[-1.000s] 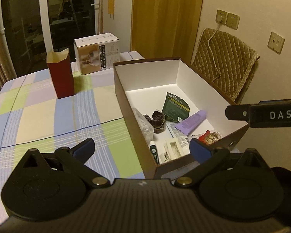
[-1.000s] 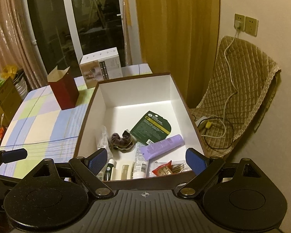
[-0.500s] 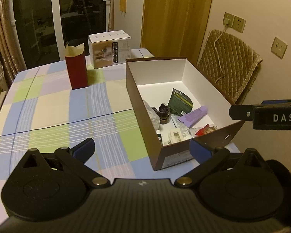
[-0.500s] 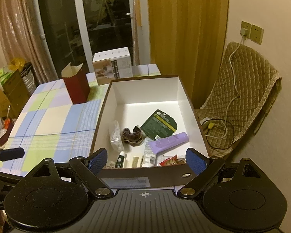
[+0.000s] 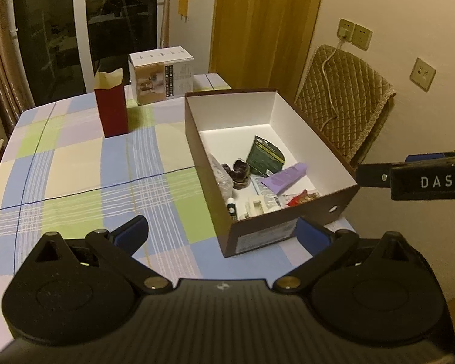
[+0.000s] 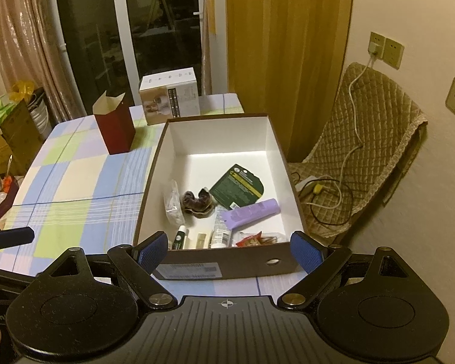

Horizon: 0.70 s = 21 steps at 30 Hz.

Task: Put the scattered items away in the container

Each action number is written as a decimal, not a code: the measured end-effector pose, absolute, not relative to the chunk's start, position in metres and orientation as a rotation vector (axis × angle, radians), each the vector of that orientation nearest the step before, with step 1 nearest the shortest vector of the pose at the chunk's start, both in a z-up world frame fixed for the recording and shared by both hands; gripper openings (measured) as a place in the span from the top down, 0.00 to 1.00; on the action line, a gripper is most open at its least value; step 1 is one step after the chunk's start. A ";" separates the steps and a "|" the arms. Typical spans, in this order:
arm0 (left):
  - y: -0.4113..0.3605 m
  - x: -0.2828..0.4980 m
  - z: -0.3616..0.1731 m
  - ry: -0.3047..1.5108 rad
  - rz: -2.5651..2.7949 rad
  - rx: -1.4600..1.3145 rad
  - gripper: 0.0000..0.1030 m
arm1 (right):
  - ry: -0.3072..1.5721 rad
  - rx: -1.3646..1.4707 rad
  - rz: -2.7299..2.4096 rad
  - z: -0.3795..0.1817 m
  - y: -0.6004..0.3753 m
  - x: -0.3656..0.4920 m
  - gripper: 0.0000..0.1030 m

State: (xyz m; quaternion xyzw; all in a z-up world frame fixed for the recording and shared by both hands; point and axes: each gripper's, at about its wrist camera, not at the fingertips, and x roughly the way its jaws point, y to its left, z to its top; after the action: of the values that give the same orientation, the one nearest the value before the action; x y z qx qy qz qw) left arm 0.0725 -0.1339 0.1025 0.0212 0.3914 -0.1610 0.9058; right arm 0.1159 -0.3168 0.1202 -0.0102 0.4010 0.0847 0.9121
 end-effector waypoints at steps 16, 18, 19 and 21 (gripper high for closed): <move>-0.150 0.069 0.112 0.830 -0.347 0.040 0.01 | 0.838 -0.040 0.171 0.136 -0.322 0.103 0.10; -0.150 0.070 0.113 0.830 -0.342 0.040 0.01 | 0.838 -0.039 0.173 0.137 -0.322 0.102 0.10; -0.150 0.070 0.113 0.830 -0.342 0.041 0.01 | 0.838 -0.039 0.173 0.137 -0.322 0.102 0.10; -0.150 0.070 0.113 0.832 -0.341 0.040 0.01 | 0.838 -0.039 0.173 0.137 -0.322 0.102 0.10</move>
State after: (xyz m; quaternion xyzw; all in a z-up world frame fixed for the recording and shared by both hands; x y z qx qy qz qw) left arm 0.0702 -0.1500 0.1131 0.0192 0.4019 -0.1648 0.9005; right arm 0.1019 -0.3222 0.1370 -0.0187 0.4064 0.0841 0.9096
